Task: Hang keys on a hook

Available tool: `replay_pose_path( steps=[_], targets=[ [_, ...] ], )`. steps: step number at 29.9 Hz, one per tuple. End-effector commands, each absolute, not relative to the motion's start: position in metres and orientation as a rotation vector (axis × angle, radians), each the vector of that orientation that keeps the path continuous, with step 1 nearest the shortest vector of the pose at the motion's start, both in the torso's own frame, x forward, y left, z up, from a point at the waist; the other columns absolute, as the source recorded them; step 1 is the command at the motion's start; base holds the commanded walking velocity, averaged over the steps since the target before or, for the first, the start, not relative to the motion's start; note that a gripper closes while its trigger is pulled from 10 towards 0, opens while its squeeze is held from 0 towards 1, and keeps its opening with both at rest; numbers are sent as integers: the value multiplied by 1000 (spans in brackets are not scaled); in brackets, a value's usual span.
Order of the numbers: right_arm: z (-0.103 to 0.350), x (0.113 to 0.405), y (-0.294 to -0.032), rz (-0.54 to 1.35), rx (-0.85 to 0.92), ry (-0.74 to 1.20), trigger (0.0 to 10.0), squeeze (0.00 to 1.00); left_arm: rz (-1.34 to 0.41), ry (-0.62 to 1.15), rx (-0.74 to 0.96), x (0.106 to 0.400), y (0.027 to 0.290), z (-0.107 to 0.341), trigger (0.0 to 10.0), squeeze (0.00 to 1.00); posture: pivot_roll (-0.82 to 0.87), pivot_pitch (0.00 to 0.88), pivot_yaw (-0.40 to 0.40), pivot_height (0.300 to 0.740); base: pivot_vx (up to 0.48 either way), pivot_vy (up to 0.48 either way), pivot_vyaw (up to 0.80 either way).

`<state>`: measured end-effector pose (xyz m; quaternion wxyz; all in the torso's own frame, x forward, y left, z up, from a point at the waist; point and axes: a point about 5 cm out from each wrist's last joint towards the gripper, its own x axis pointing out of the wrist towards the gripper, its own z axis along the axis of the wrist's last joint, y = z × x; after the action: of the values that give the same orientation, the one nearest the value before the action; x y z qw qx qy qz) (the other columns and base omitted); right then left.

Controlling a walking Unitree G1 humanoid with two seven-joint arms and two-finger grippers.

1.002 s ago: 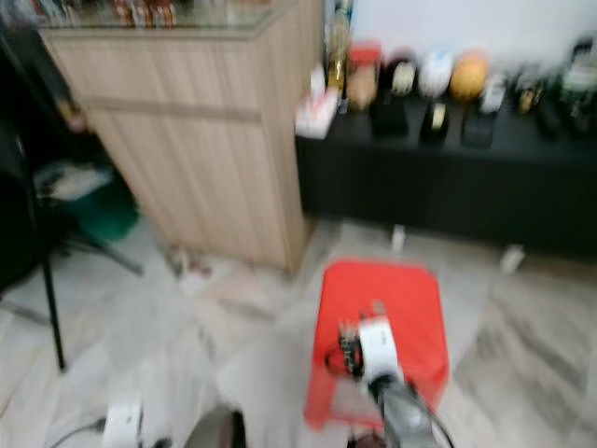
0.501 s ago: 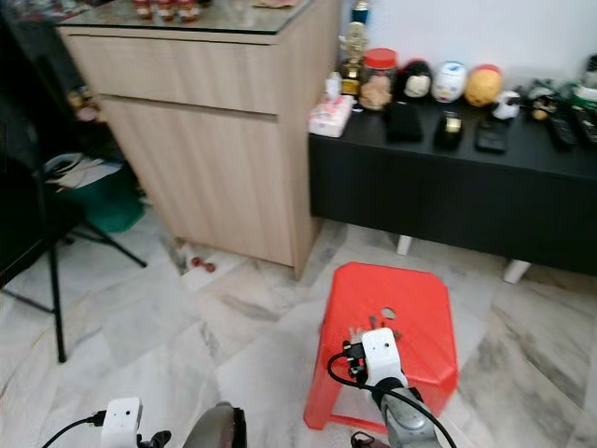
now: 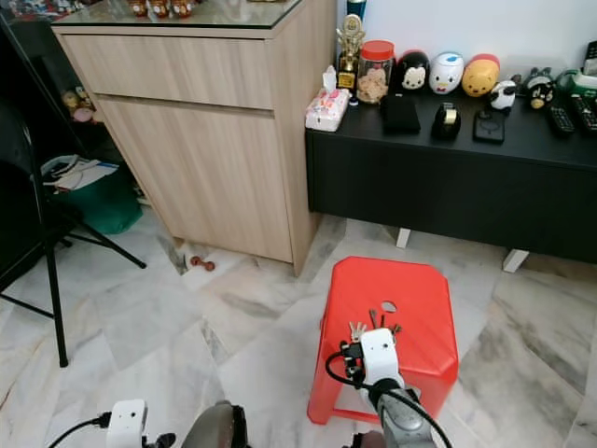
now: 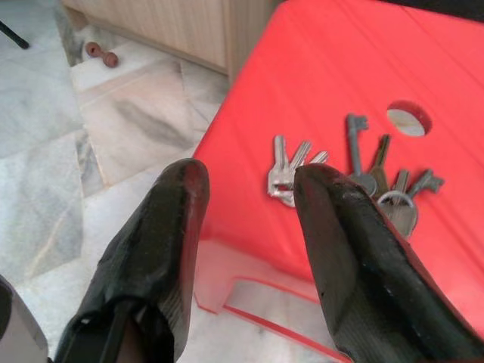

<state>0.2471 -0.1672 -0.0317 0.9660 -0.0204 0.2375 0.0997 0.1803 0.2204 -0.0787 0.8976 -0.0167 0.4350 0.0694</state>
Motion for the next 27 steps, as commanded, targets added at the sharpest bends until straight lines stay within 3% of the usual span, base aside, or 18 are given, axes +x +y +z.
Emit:
replay_pose_path(
  steps=[1,12,27],
  targets=[
    [-32,248,-165,199,-29,485,10000,0,137,908,-14,179,222,-79,10000,0,-4,78,52,638,270,0,0],
    [-32,248,-166,190,-30,484,10000,0,132,890,-15,184,219,-77,10000,0,-4,78,49,638,304,0,0],
    [-40,244,-169,203,-55,586,10000,0,127,897,-18,181,216,-79,10000,0,0,87,50,638,0,0,0]
  ],
)
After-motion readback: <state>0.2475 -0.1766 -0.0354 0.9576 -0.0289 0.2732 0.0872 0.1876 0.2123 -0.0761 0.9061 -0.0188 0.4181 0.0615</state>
